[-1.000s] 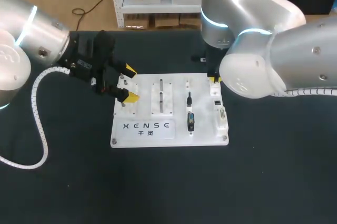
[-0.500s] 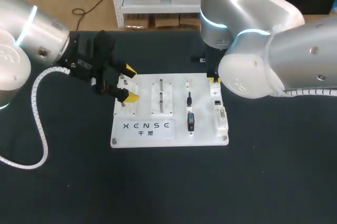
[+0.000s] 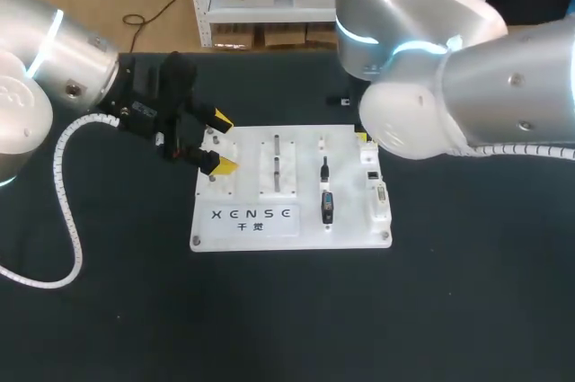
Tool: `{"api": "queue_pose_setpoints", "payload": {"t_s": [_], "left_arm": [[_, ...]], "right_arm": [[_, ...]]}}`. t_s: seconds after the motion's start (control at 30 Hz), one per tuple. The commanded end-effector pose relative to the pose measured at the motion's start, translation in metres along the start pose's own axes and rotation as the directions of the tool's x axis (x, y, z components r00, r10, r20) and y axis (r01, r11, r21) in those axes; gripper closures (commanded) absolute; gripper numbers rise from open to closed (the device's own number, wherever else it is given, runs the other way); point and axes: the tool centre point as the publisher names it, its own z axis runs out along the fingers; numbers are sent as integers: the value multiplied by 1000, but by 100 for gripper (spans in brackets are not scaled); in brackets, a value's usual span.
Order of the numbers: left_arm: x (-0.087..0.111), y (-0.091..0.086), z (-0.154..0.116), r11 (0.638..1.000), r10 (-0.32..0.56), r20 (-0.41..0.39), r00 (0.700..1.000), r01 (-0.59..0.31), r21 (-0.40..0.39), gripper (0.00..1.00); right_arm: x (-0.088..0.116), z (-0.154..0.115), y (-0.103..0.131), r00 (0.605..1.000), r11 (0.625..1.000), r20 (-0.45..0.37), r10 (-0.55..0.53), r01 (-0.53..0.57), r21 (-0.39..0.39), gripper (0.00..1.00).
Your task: Insert the USB connector, Ethernet cable, and multi-pin plug into their matching sockets one by one.
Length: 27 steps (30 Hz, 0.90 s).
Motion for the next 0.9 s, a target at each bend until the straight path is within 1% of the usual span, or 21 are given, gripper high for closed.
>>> {"api": "queue_pose_setpoints", "payload": {"t_s": [0.03,0.2,0.33,0.37,0.4,0.43,0.6,0.73,0.9], "left_arm": [[0,1,0,1000,0,-2,1000,0,3,0],[0,1,0,1000,0,-2,1000,0,3,0],[0,1,0,1000,0,-2,1000,0,3,0],[0,1,0,1000,0,-2,1000,0,3,0],[0,1,0,1000,0,-2,1000,0,3,0],[0,1,0,1000,0,-2,1000,0,3,0],[0,1,0,1000,0,-2,1000,0,3,0],[0,1,0,1000,0,-2,1000,0,3,0],[0,1,0,1000,0,-2,1000,0,3,0]], "right_arm": [[-1,38,0,1000,1000,-17,2,-1,19,100],[0,40,0,1000,1000,-16,5,-5,23,100],[0,29,1,1000,1000,16,-2,2,5,100],[0,25,2,1000,1000,29,-7,7,5,78],[0,20,2,999,1000,43,-10,10,3,64],[1,14,2,998,1000,58,-11,12,-7,0],[3,-15,7,990,999,139,-36,38,-18,0],[9,-35,12,981,998,186,-56,61,-18,0],[26,-51,21,976,996,202,-76,83,-30,0]]}}
